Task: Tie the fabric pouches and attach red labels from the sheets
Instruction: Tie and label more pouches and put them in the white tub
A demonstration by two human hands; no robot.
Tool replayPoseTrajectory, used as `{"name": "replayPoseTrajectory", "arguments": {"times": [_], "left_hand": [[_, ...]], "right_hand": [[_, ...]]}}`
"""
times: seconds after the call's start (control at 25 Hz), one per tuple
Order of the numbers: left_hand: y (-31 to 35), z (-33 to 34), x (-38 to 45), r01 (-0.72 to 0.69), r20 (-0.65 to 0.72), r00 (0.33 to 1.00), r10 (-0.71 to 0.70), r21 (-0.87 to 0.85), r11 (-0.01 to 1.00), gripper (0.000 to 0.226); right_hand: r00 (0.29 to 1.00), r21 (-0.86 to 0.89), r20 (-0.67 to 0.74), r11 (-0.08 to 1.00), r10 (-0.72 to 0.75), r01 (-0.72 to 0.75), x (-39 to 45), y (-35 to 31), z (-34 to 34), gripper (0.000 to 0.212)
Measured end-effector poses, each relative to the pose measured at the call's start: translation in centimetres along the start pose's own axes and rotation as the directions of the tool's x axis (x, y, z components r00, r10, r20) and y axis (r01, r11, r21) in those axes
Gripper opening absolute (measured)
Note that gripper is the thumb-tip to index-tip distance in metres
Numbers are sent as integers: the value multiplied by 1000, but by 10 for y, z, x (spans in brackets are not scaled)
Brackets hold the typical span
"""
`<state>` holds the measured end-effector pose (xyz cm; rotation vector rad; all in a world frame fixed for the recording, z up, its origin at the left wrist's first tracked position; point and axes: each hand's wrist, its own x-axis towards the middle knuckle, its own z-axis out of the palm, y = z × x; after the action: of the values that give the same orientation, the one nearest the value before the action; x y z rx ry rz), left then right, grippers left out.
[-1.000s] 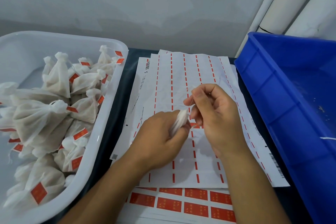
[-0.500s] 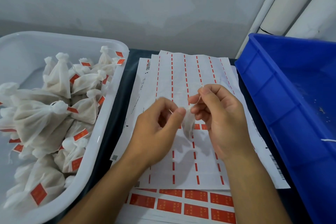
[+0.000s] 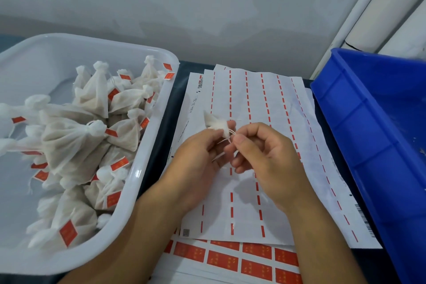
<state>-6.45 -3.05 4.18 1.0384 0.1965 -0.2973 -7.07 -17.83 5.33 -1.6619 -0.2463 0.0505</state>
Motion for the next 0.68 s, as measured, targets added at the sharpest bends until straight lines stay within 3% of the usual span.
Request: {"name": "replayPoseTrajectory", "arguments": {"times": [0.12,0.2,0.4,0.48,0.56,0.68], "left_hand": [[7,-2,-2,68,2,998,-69,-193,979,25],[8,-1,-3,94,-11,995,-99,-210,973,23],[5,-4,-4,53,-32,998,-52,9,999,39],[6,-1,-5,35,-39,999,-28,217,975,46],[4,2,-6,28,-56,998,4,560,828,46],[0,-1,-10,-94,65,995,72,842,532,38]], "right_hand": [[987,53,13,985,161,-162,4,4,-2,20],[961,170,31,946,274,-275,6,5,-3,32],[900,397,-44,834,434,-383,10,4,-5,36],[874,547,-43,743,485,-386,11,3,-9,27],[881,628,-11,689,474,-362,10,2,-12,13],[947,390,-34,877,318,-280,6,1,-14,13]]}}
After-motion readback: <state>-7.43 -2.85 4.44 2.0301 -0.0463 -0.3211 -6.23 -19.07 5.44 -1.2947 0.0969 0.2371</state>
